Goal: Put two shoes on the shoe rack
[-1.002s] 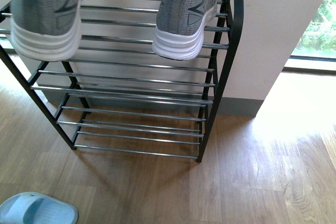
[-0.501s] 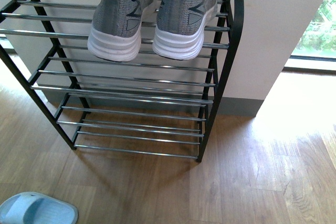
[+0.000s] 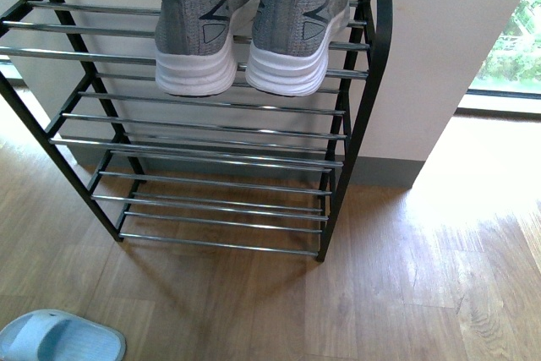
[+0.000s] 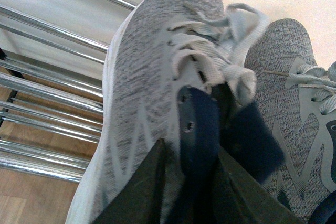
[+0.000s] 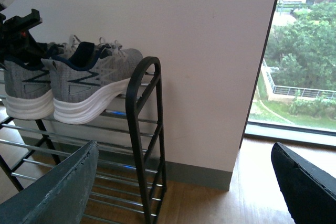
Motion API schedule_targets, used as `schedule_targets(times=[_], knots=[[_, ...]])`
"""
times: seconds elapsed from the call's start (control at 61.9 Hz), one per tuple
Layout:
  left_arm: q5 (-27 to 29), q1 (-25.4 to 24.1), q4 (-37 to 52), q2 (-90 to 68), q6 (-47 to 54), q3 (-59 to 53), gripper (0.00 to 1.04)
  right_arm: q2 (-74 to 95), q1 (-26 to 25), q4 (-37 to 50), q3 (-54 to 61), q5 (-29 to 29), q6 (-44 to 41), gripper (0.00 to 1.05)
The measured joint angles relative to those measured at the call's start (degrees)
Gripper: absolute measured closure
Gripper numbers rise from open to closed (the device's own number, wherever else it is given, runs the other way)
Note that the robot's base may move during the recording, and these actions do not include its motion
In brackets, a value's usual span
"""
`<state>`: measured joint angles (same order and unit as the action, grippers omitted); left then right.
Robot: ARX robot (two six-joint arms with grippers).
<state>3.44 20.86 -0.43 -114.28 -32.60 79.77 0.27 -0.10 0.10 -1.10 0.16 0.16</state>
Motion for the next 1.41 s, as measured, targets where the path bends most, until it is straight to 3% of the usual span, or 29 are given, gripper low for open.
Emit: schedule_targets(times=[0.356,0.727,1.067,1.26,1.374,1.406], knots=[[5.4,0.15,2.19,8.66,2.08,-6.43,0.08,0.0,0.0,0.0,0.0,0.0,0.0,0.09],[21.18,0.59,9.27,32.68,9.79,-24.5,0.09,0.0,0.0,0.0,0.0,0.0,0.0,0.09],[33.53,0.68,7.15,64.46,14.99,-45.05,0.09,0.0,0.0,0.0,0.0,0.0,0.0,0.09],[33.38,-0.15,5.99,71.12,14.34,-48.7,0.1,0.0,0.0,0.0,0.0,-0.02,0.0,0.09],[14.08,-5.16,15.34,74.86,24.74,-55.43,0.31,0.0,0.0,0.0,0.0,0.02,0.0,0.09],[12.07,-6.05,16.0,76.02,26.53,-56.94,0.37,0.0,0.0,0.0,0.0,0.02,0.0,0.09]])
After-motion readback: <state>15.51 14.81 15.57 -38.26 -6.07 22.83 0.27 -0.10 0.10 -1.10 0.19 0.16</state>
